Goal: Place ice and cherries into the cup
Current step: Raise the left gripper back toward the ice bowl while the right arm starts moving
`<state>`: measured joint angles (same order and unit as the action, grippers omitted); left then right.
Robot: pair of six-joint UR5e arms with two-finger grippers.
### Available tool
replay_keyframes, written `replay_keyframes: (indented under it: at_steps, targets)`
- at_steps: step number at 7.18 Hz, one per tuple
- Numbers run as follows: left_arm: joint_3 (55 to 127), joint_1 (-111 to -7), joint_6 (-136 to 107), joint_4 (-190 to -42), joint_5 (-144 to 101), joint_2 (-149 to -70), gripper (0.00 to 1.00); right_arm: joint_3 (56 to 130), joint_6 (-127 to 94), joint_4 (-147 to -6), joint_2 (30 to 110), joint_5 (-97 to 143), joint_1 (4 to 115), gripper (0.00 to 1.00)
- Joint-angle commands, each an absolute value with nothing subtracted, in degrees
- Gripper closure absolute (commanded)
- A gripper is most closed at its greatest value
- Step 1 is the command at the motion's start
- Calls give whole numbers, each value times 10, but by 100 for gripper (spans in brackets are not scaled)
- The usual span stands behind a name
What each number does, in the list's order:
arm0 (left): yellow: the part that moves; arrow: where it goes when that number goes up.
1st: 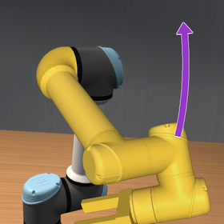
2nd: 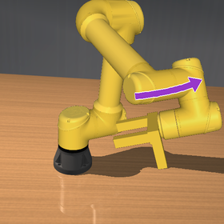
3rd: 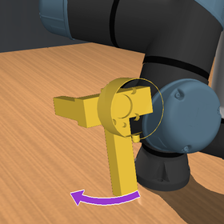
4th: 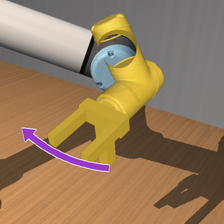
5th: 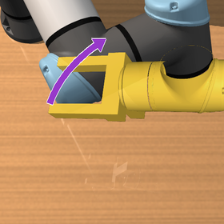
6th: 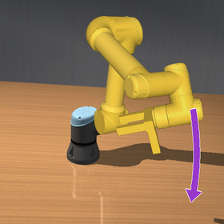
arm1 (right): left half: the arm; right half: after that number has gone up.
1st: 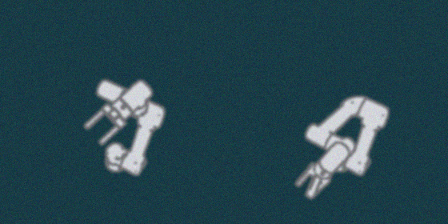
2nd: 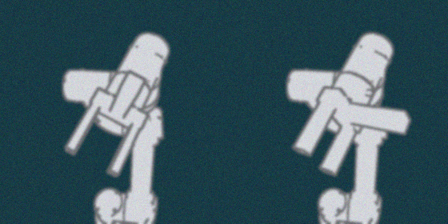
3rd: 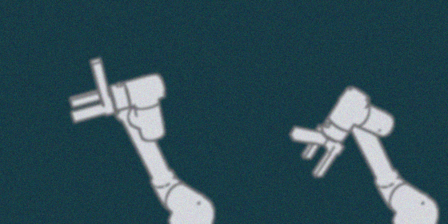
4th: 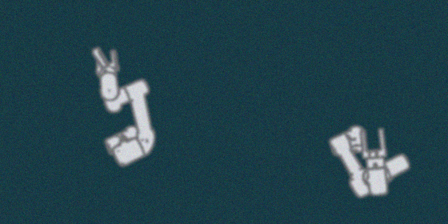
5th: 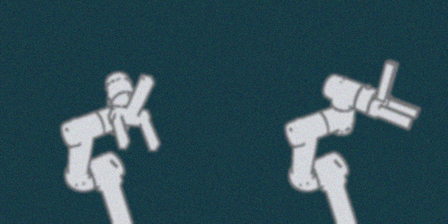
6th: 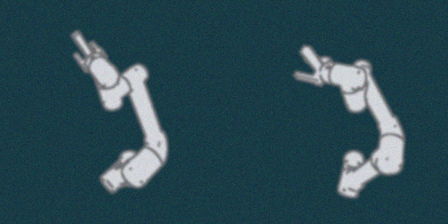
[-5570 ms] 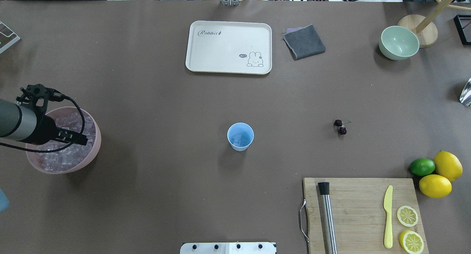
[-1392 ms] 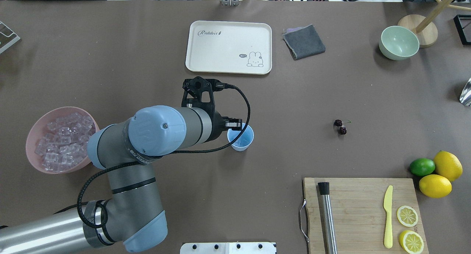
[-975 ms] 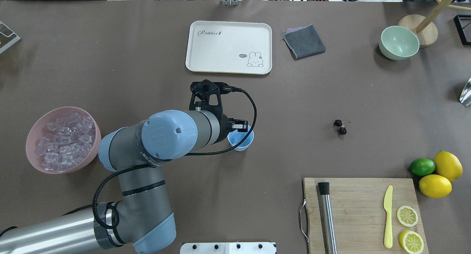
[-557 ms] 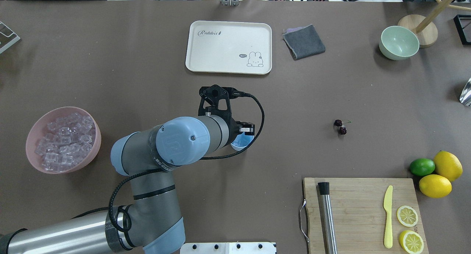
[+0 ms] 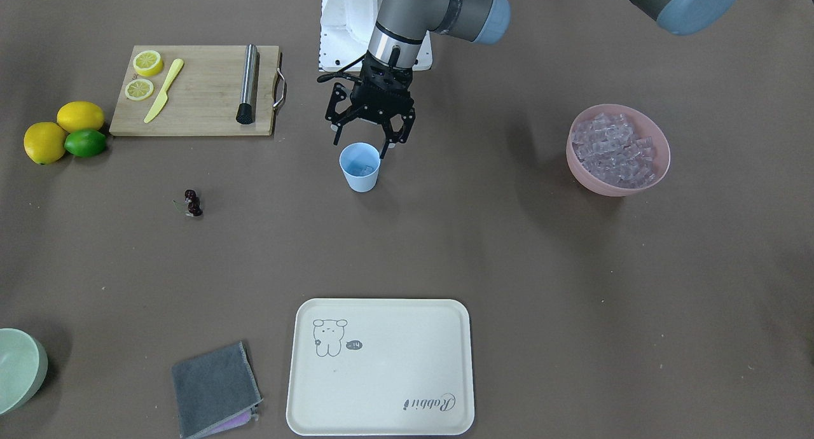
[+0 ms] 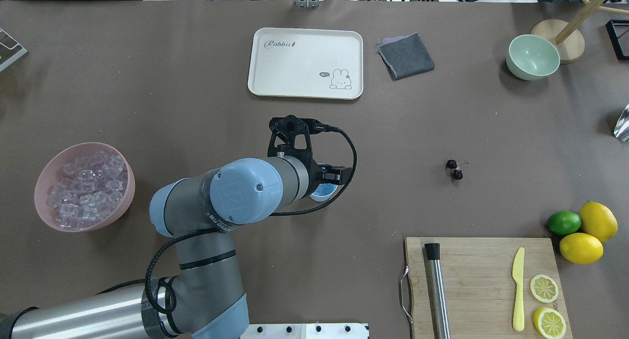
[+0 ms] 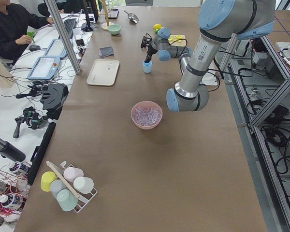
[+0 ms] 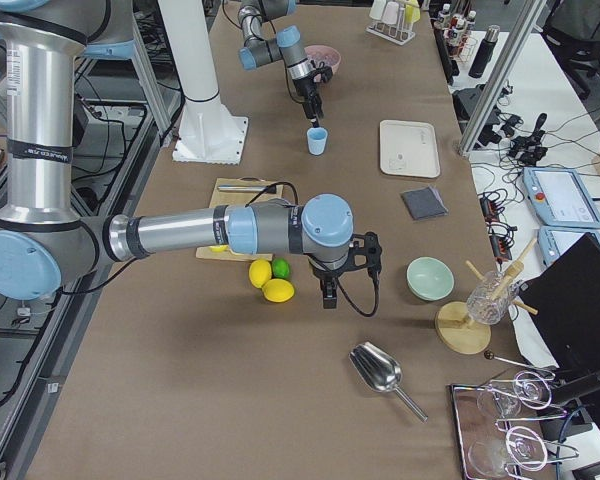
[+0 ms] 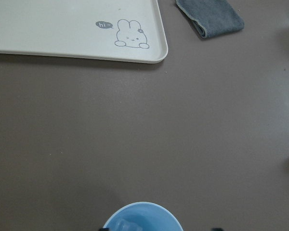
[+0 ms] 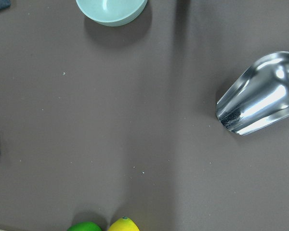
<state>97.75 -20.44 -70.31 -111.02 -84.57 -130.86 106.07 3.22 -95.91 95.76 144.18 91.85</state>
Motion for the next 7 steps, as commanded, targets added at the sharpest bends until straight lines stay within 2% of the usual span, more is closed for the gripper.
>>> replay_keyframes:
  at_steps: [1, 2, 4, 7]
  targets:
    - [1016, -208, -698, -1109, -850, -1278, 2, 1066, 29, -960, 944, 1439, 915, 0]
    - [1052, -219, -676, -1107, -853, -1252, 2, 1067, 27, -960, 929, 1441, 908, 0]
    - [1073, -271, -637, -1105, -919, -1228, 2, 1080, -15, -960, 902, 1449, 878, 0]
    - [1156, -360, -571, -1107, -1020, -1112, 2, 1100, -145, -956, 842, 1416, 782, 0]
